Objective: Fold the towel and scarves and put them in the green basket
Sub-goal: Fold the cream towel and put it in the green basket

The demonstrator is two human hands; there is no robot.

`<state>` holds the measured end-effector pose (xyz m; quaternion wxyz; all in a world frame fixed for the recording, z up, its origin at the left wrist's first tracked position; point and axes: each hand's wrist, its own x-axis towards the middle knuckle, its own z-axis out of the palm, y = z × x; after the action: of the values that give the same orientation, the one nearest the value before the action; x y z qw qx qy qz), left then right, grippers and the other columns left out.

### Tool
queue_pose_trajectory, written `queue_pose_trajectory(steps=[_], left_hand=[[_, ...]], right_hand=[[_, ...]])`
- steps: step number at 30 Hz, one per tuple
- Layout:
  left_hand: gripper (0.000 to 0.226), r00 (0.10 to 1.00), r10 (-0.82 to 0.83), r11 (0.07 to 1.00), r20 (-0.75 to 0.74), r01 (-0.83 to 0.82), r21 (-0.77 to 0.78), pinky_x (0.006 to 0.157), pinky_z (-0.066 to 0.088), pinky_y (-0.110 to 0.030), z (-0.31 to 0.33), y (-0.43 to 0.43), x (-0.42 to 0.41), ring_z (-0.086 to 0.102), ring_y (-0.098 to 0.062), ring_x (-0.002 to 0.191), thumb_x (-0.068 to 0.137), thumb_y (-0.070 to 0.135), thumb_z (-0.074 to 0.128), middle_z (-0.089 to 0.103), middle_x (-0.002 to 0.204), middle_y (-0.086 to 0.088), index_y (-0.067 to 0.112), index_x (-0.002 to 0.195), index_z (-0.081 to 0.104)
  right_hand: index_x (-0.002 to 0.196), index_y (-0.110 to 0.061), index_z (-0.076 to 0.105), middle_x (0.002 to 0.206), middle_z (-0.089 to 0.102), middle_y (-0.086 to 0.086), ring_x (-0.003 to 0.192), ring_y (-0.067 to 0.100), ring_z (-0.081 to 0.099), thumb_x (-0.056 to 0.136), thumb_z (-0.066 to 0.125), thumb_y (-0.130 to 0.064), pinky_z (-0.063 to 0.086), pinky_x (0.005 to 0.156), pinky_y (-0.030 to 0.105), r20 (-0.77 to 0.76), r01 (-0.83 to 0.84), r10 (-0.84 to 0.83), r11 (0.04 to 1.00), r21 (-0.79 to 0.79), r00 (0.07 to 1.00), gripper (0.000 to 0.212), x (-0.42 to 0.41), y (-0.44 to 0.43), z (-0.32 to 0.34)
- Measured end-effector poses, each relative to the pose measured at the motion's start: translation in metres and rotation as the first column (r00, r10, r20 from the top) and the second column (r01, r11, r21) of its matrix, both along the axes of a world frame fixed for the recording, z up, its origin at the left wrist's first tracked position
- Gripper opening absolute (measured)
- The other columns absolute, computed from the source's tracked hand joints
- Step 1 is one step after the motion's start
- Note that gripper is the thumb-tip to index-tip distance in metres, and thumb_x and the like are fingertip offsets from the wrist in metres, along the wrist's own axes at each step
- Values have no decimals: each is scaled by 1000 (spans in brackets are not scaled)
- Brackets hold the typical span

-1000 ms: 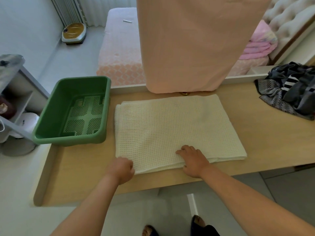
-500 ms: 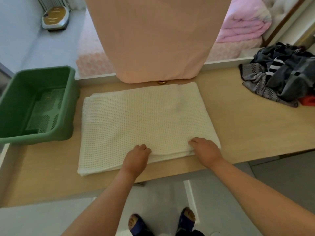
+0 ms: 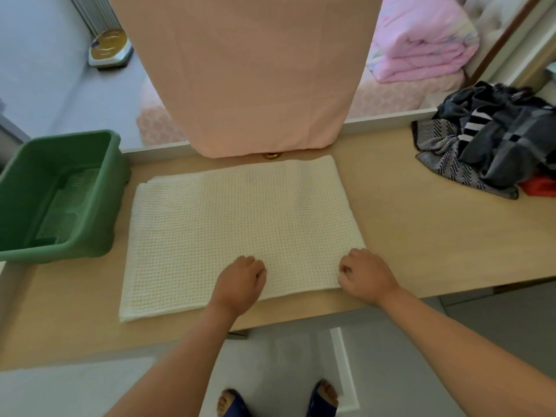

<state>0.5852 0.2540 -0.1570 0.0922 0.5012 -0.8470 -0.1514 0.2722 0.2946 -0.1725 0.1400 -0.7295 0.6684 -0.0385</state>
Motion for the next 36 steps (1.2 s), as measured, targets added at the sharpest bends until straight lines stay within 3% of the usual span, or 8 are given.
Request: queue_pose_trajectory(steps=[2,5,8,12,19,23,29,36], left_hand=[[33,999,-12,1000,38,12,10,88,48,-38,-7,-4,-21,53,-22,113,98,34,44,58,125,0,23,125,59],[60,963,-58,973,263,-4,230,120,12,-50,-17,0,-48,1,-28,151,102,41,39,1,164,-3,36,155,12],[63,936,-109,971,335,29,235,120,4,-50,-20,1,-71,-9,-28,151,102,47,34,-11,164,-2,40,155,1],[58,971,-145,954,192,86,288,119,12,-41,-7,-5,-86,9,-19,149,101,46,39,10,164,5,37,154,17],[40,976,216,974,41,-218,60,94,42,-34,17,-26,-21,52,-19,112,97,10,46,56,131,-1,19,136,52],[48,909,298,948,291,-319,26,112,29,-42,22,-41,60,38,-22,135,95,11,43,43,149,-1,25,141,47],[61,869,78,917,489,-255,306,123,8,-45,19,-53,162,6,-20,151,103,38,38,2,165,2,34,156,9],[32,938,62,934,341,-175,312,89,50,-35,22,-76,176,59,-20,108,100,34,39,59,124,4,31,128,54]], right_hand=[[118,-24,66,125,58,1,115,25,54,84,36,-42,43,87,37,-24,0,0,1000,-16,1000,48,-5,-4,-1],[158,-35,12,166,-2,-2,152,20,4,101,32,-41,16,119,49,-104,15,11,969,245,994,61,-23,-4,-6],[156,-36,-10,164,-20,-4,152,16,-11,103,26,-34,3,121,53,-220,82,-15,950,301,975,64,-47,-2,-8],[155,-21,21,166,4,7,152,28,4,94,38,-23,2,119,55,-320,202,-121,950,236,940,64,-50,-13,5],[148,-22,37,158,27,6,141,24,28,99,38,-25,19,117,41,-13,-40,42,996,85,999,49,56,-49,33],[155,-29,20,162,16,9,142,28,24,103,31,-42,24,114,52,69,-88,74,968,233,995,55,156,-51,38],[155,-37,-12,160,-29,13,148,40,-20,96,25,-67,2,110,74,-42,97,-88,875,474,995,76,253,-51,19],[152,-32,20,164,-7,15,150,38,-7,87,40,-57,-2,113,70,-164,150,-98,926,347,982,72,254,-84,15]])
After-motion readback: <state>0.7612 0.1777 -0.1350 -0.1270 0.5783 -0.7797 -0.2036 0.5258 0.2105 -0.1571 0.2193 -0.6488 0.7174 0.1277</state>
